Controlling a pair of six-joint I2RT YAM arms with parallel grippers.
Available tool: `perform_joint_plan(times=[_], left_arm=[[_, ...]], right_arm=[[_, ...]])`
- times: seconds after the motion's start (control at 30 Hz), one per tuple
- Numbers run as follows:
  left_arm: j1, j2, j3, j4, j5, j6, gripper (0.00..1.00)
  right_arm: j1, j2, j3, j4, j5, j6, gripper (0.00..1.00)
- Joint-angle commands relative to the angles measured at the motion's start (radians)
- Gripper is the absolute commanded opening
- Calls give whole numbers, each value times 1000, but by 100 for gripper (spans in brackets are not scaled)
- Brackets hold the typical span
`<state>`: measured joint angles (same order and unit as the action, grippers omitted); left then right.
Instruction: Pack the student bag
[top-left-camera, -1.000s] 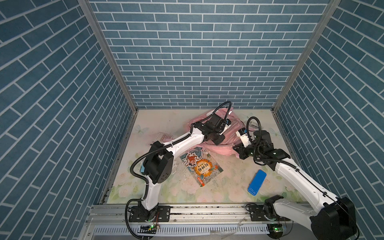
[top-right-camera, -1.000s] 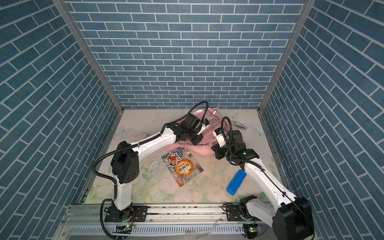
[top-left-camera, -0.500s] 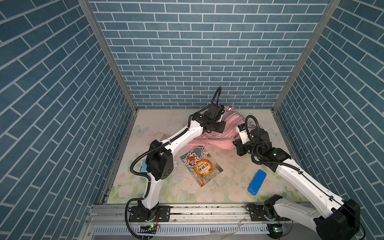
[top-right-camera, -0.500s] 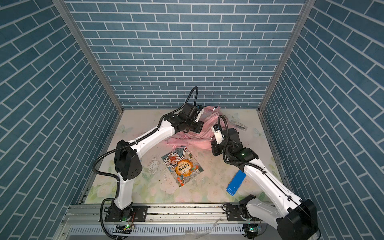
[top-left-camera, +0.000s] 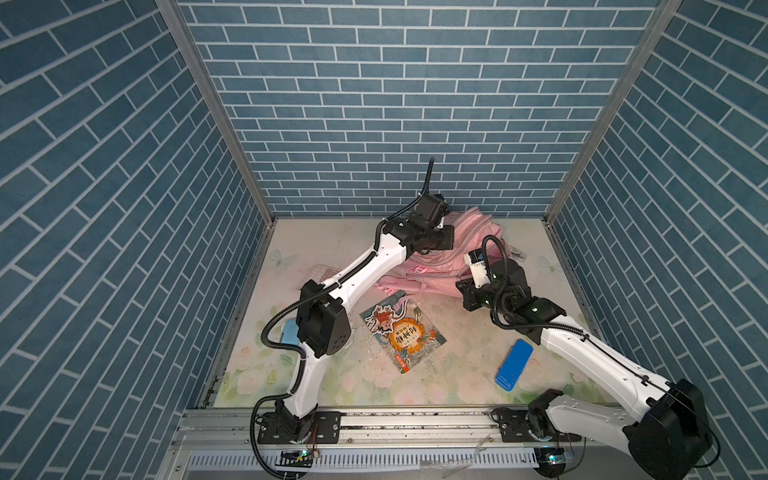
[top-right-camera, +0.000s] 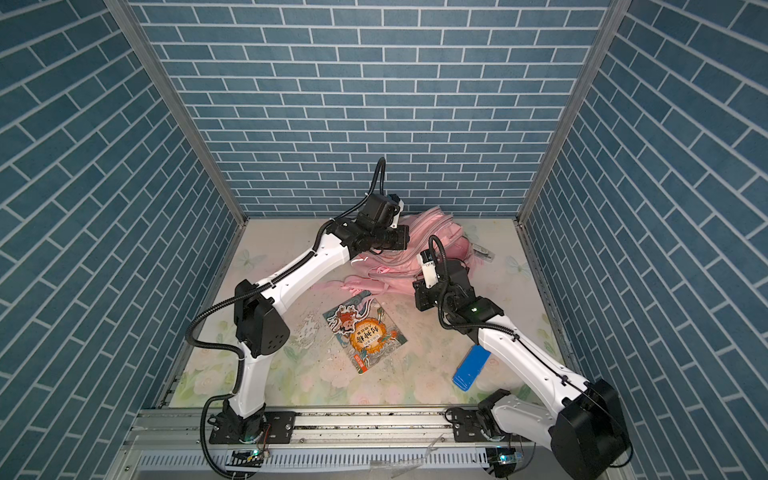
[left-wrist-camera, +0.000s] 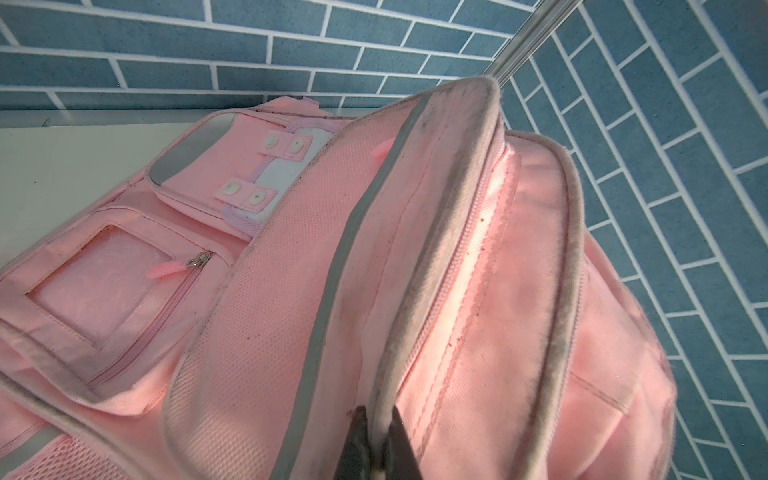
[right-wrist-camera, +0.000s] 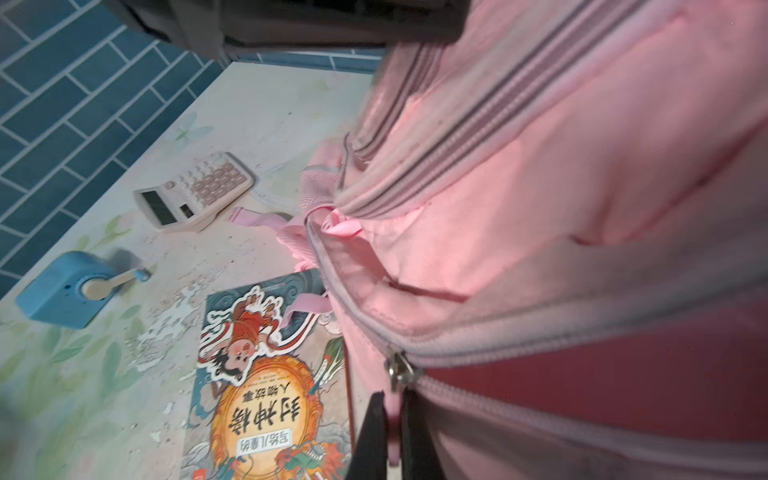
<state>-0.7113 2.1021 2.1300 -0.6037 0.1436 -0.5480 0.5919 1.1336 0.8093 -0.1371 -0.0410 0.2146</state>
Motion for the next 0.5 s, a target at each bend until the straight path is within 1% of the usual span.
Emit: perform_joint_plan(times=[0.0, 0.07, 0.13, 0.2, 0.33, 0.47], left_arm=[[31, -101, 48, 101, 28, -71, 0], [43, -126, 34, 128, 55, -88, 0], [57, -140, 29, 167, 90, -108, 0], [70, -142, 47, 203, 124, -110, 0], [80, -101, 182, 179, 126, -98, 0], [81, -69, 256, 209, 136, -125, 0]], right_arm=[[-7, 2, 8, 128, 126, -104, 0], [-8, 15, 16, 171, 144, -170, 0], [-7, 22, 16, 217, 131, -216, 0], [-6, 20, 7, 262, 79, -258, 0], [12, 14, -29, 364, 1, -283, 0], [52, 61, -18, 378, 9, -292, 0]])
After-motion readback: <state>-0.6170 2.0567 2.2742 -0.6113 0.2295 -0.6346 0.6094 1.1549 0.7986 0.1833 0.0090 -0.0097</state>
